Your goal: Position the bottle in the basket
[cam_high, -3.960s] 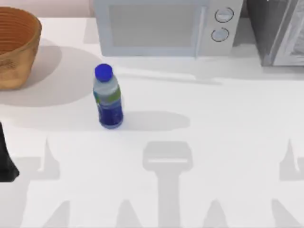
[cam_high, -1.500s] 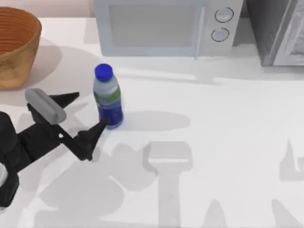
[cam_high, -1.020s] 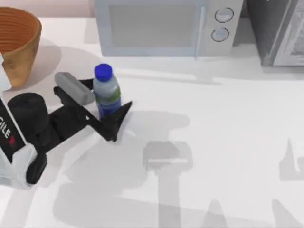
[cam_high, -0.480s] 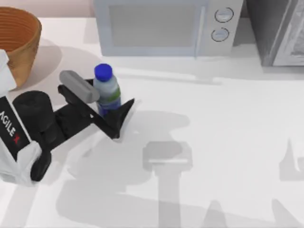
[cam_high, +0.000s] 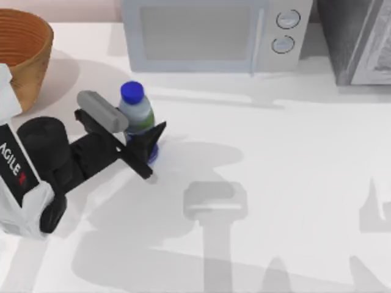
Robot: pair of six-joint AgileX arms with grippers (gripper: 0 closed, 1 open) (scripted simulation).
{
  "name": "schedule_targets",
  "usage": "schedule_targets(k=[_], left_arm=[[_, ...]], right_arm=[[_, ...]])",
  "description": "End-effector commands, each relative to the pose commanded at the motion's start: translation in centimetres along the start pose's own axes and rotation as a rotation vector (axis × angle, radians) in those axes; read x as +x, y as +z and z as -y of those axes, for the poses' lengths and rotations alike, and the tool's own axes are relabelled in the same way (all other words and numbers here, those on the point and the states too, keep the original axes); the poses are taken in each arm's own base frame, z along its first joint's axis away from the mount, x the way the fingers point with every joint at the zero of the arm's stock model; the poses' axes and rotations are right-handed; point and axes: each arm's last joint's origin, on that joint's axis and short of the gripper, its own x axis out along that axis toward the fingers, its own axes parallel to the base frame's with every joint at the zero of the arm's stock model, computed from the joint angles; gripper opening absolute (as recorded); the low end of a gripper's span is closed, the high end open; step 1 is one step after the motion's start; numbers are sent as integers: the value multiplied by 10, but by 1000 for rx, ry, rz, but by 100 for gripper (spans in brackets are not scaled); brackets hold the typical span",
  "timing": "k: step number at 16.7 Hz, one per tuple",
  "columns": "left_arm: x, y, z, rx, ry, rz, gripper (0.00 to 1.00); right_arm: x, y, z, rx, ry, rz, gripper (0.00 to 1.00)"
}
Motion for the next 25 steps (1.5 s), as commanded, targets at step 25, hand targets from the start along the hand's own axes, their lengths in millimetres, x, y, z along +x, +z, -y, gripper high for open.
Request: schedule_targets(k=[25], left_arm=[[-3,169,-177,183,-9,89,0]], right_arm=[[0,0,0,0,0,0,100]])
